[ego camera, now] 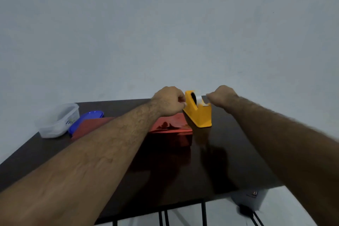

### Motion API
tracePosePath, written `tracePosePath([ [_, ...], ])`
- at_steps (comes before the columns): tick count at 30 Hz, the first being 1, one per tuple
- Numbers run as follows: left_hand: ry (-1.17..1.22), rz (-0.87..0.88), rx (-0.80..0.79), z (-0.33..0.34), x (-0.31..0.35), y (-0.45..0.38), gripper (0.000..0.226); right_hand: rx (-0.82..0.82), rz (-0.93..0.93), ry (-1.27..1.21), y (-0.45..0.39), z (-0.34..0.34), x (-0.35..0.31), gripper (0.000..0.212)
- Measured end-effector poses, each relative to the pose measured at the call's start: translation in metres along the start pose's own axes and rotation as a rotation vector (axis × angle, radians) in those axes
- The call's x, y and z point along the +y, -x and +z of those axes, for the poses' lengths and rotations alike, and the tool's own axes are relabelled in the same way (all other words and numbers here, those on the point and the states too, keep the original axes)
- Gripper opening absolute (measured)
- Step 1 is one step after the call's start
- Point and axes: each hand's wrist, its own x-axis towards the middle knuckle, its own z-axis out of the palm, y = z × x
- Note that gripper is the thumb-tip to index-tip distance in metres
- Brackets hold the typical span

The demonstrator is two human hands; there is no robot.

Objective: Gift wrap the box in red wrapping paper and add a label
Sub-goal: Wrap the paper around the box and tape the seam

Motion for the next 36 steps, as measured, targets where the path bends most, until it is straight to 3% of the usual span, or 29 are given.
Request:
tracePosePath([
  [5, 0.016, -0.086, -0.108, 0.036, 0.020, -0.048, 0.056, -0.208, 0.170, -0.032, -0.024, 0.003, -0.004, 0.024],
  [8, -0.025, -0.124, -0.132, 0.050, 0.031, -0.064, 0.058, -0.325, 0.252, -0.068, -0.037, 0.005, -0.004, 0.030],
  [11, -0.031, -0.166, -0.127, 0.060, 0.040, -0.076, 0.055, -0.345, 0.306, -0.169, -0.044, 0.011, -0.005, 0.022],
  [13, -0.021, -0.224, -0.104, 0.064, 0.042, -0.079, 0.055, -0.350, 0.330, -0.239, -0.044, 0.014, -0.005, 0.028],
  [15, 0.013, -0.291, -0.081, 0.070, 0.040, -0.081, 0.059, -0.345, 0.358, -0.343, -0.042, 0.015, -0.004, 0.034],
  [19, 0.080, -0.327, -0.069, 0.075, 0.038, -0.078, 0.062, -0.304, 0.416, -0.570, -0.031, 0.004, -0.004, 0.016],
  [25, 0.064, -0.338, -0.046, 0.073, 0.044, -0.071, 0.065, -0.301, 0.471, -0.657, -0.007, 0.011, 0.023, 0.017],
  [29, 0.065, -0.325, -0.048, 0.072, 0.044, -0.068, 0.055, -0.175, 0.364, -0.800, 0.008, 0.039, 0.039, 0.013],
  [32, 0.058, -0.299, -0.050, 0.071, 0.043, -0.065, 0.049, -0.054, 0.301, -0.851, 0.013, 0.054, 0.050, 0.025],
  [36, 0.068, -0.272, -0.032, 0.070, 0.041, -0.064, 0.043, 0.037, 0.169, -0.699, 0.021, 0.075, 0.067, 0.008],
])
